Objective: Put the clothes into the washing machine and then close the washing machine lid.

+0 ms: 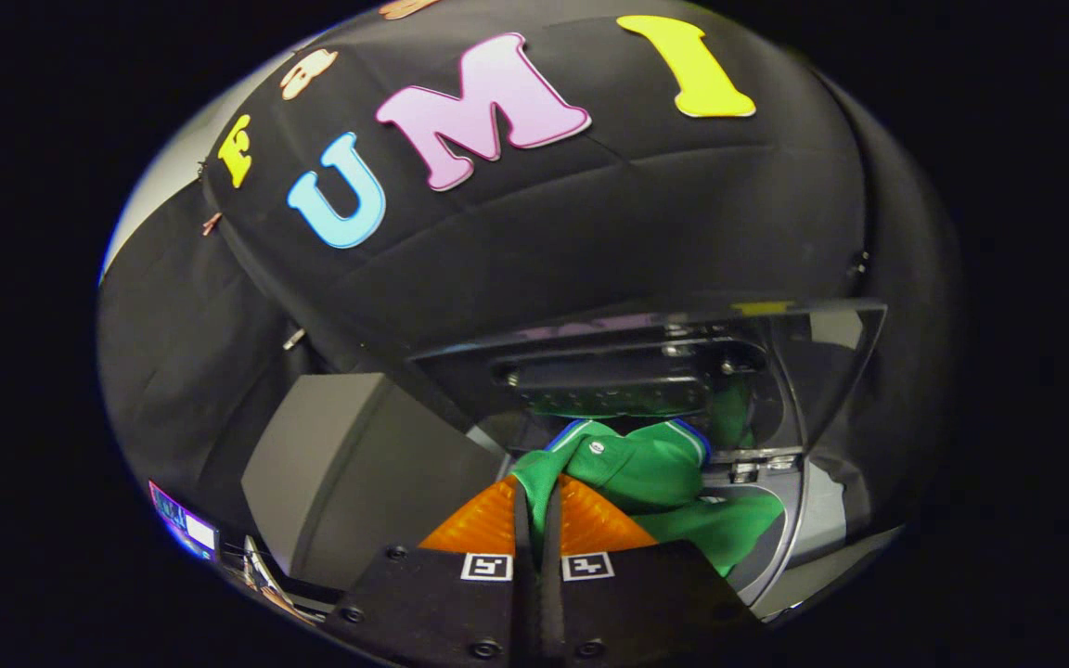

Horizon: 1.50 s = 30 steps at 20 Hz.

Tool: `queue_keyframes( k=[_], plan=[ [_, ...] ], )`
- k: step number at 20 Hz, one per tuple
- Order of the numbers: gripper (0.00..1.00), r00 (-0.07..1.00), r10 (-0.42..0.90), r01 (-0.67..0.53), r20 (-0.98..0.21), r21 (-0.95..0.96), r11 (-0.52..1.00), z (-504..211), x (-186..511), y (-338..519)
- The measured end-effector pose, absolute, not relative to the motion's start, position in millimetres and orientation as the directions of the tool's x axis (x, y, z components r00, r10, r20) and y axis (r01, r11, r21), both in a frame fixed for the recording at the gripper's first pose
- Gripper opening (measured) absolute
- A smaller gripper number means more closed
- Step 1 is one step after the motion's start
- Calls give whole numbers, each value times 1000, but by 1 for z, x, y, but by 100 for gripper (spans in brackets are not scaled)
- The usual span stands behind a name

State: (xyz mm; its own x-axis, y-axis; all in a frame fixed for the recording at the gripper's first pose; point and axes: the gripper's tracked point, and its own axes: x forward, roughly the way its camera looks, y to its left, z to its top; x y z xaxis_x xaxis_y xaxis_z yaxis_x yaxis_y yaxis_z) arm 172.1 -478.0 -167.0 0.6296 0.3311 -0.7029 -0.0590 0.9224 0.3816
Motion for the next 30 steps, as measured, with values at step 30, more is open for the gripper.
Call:
queue_keyframes(
  k=[30],
  plan=[
    [5,431,-21,86,-902,18,996,-360,108,-491]
  ],
)
